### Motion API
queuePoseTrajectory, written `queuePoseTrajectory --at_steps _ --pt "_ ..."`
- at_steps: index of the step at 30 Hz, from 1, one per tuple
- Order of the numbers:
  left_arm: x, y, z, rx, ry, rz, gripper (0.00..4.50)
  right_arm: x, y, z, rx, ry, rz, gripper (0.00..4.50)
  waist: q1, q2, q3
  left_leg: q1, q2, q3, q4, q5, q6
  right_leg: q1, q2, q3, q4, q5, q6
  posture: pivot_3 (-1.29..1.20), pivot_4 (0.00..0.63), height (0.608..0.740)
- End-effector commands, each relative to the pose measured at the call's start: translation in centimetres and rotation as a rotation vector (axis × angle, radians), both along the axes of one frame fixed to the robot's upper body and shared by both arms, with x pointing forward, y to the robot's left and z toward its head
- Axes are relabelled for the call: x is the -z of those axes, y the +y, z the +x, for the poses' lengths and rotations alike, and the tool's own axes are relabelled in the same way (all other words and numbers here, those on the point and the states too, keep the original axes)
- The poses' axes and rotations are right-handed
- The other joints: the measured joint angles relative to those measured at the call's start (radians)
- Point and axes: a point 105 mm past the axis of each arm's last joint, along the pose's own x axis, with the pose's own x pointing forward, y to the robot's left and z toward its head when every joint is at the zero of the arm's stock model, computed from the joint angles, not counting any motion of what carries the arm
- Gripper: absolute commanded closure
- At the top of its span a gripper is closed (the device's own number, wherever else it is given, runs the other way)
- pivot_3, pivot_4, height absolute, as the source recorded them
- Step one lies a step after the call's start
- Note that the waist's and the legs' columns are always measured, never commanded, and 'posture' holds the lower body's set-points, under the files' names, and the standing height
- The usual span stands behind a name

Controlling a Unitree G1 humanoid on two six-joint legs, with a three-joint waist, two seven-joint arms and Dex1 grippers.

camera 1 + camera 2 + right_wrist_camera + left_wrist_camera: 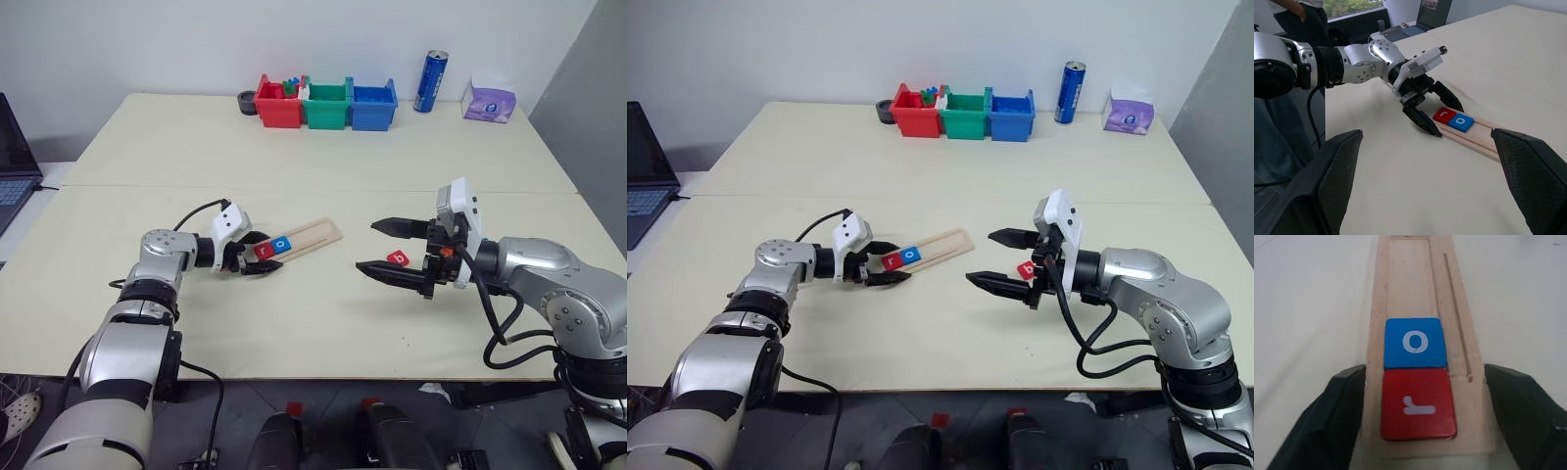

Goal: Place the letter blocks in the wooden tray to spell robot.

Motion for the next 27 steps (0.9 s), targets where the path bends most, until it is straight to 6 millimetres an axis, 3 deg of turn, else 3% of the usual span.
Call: queuePoseTrajectory --at_steps 1,9,15,19,27 --pt "-0.1 0.2 0.1 0.003 0.005 0.023 1.12 -1.3 0.3 -0.5 -0.015 -0.059 0.017 0.0 0.0 0.0 0.0 0.0 0.0 0.0 0.0 0.0 0.0 0.0 0.0 0.0 0.0 0.0 0.0 0.0 0.15 0.74" --pt "-0.3 -0.8 -0.2 0.073 -0.037 0.041 1.12 -1.4 0.3 -0.5 -0.01 -0.066 0.019 0.0 0.0 0.0 0.0 0.0 0.0 0.0 0.0 0.0 0.0 0.0 0.0 0.0 0.0 0.0 0.0 0.0 0.15 0.74" --pt "0.5 -3.1 -4.6 0.419 -0.017 0.028 1.12 -1.4 0.0 -1.6 -0.023 -0.117 -0.017 0.0 -0.001 0.0 0.0 0.0 0.0 0.0 0.0 0.0 0.0 0.0 -0.001 -0.001 0.0 0.0 -0.001 0.0 0.15 0.74" --pt "0.5 -4.5 -6.4 0.508 -0.019 0.006 1.12 -1.2 0.0 -2.2 -0.038 -0.167 -0.038 0.0 0.0 0.0 0.0 0.0 0.001 -0.001 0.0 0.0 0.0 0.0 -0.001 -0.001 0.001 -0.001 -0.002 0.0 0.15 0.74" --pt "0.5 -5.3 -6.4 0.507 -0.029 0.008 1.12 -0.1 -0.2 -2.7 -0.062 -0.204 -0.072 0.0 0.001 0.0 0.0 0.001 0.0 -0.002 0.002 0.0 0.0 0.002 -0.001 -0.002 0.001 -0.001 -0.002 0.0 0.15 0.74"
